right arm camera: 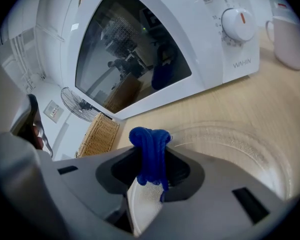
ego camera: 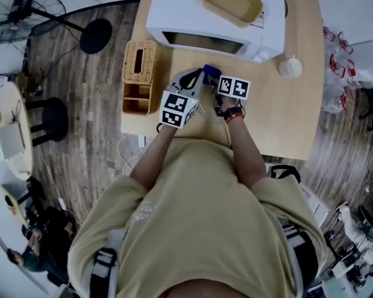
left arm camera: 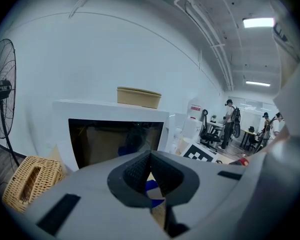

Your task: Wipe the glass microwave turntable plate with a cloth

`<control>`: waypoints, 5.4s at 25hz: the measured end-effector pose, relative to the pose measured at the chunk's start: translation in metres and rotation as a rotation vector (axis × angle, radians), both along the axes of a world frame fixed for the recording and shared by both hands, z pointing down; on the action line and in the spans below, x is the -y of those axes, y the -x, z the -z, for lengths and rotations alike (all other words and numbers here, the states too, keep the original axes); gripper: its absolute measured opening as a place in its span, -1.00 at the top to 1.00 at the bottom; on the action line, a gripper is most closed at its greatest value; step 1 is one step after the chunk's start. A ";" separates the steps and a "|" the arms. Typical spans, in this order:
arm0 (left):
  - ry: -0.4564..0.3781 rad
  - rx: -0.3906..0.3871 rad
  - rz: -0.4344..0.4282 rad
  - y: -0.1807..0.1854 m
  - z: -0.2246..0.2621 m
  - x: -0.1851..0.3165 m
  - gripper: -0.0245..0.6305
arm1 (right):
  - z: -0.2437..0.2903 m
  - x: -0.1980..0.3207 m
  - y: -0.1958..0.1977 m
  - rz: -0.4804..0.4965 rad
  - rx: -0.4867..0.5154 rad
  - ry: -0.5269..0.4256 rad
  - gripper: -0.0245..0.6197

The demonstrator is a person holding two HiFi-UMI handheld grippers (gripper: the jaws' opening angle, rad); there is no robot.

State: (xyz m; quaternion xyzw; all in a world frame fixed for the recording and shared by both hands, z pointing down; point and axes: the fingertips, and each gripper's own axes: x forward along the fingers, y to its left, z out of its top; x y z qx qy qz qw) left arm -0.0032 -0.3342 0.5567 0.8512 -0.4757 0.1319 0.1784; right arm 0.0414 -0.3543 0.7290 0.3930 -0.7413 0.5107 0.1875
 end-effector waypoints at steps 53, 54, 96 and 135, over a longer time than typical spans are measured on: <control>0.064 0.007 -0.165 -0.049 -0.016 -0.003 0.87 | 0.001 -0.007 -0.101 -0.190 -0.103 -0.034 0.44; 0.065 0.008 -0.167 -0.049 -0.017 -0.003 0.87 | 0.001 -0.007 -0.104 -0.196 -0.106 -0.034 0.44; 0.082 -0.004 -0.106 -0.005 -0.025 -0.015 0.87 | 0.028 -0.018 -0.057 -0.146 0.034 -0.062 0.50; 0.117 -0.003 -0.050 0.011 -0.041 -0.020 0.87 | 0.000 -0.027 0.013 0.115 -0.147 -0.074 0.42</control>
